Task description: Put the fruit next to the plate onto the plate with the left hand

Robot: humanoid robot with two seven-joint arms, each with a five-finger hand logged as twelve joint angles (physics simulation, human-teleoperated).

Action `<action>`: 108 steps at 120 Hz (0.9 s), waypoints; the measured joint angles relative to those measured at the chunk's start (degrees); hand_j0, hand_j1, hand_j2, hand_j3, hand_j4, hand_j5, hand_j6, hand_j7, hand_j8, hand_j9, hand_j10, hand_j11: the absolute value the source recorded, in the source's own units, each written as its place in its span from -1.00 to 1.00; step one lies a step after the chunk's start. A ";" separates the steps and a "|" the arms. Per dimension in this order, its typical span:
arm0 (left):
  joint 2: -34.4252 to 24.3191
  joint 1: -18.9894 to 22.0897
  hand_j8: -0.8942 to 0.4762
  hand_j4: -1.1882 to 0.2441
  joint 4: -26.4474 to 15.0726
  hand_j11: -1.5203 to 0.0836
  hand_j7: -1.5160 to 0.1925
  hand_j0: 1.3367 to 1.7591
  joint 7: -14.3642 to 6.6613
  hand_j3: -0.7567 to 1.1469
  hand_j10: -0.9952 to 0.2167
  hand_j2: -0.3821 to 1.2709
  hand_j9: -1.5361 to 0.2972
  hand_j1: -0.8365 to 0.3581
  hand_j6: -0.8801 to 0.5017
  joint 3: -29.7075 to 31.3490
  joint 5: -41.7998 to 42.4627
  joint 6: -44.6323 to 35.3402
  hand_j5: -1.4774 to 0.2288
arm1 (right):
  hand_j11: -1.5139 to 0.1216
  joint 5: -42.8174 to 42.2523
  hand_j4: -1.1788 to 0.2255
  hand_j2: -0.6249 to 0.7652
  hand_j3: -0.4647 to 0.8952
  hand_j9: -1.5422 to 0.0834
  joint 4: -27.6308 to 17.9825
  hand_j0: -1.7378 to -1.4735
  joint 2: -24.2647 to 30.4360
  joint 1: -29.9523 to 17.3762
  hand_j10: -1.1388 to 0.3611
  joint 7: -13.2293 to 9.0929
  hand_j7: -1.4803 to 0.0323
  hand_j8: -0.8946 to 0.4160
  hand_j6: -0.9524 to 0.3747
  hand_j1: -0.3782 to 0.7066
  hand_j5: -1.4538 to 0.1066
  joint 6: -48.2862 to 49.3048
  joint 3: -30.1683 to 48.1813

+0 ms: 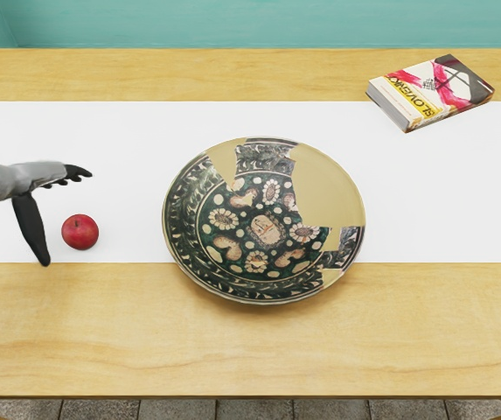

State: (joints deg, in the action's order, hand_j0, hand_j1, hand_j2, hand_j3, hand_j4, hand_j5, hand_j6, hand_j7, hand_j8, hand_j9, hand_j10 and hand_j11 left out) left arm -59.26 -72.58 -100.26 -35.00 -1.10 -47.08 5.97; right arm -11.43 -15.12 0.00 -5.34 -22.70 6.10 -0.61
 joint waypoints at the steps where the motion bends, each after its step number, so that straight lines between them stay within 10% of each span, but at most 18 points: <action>1: 0.01 0.12 0.19 0.55 -0.01 0.79 0.67 0.52 0.00 -0.20 0.52 -0.52 0.58 0.85 0.16 0.00 -0.51 -0.34 0.63 | 0.85 0.00 0.68 -0.10 -0.32 0.90 0.00 -0.40 0.00 0.01 0.52 0.00 0.96 0.37 0.44 -0.95 0.86 0.00 0.00; 108: 9.46 12.56 0.12 0.49 2.64 0.71 0.59 0.52 0.00 -0.20 0.44 -0.50 0.51 0.75 0.09 0.41 -15.89 -19.33 0.55 | 0.85 -0.09 0.68 -0.10 -0.32 0.90 0.00 -0.40 0.00 0.67 0.52 0.00 0.96 0.37 0.44 -0.95 0.86 0.02 0.08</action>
State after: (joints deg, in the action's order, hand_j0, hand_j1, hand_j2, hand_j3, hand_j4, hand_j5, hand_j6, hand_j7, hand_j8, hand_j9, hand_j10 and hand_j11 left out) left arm -49.80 -60.02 -97.62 -35.00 -0.69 -62.97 -13.36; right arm -11.52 -15.12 0.00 -4.67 -22.70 6.12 -0.53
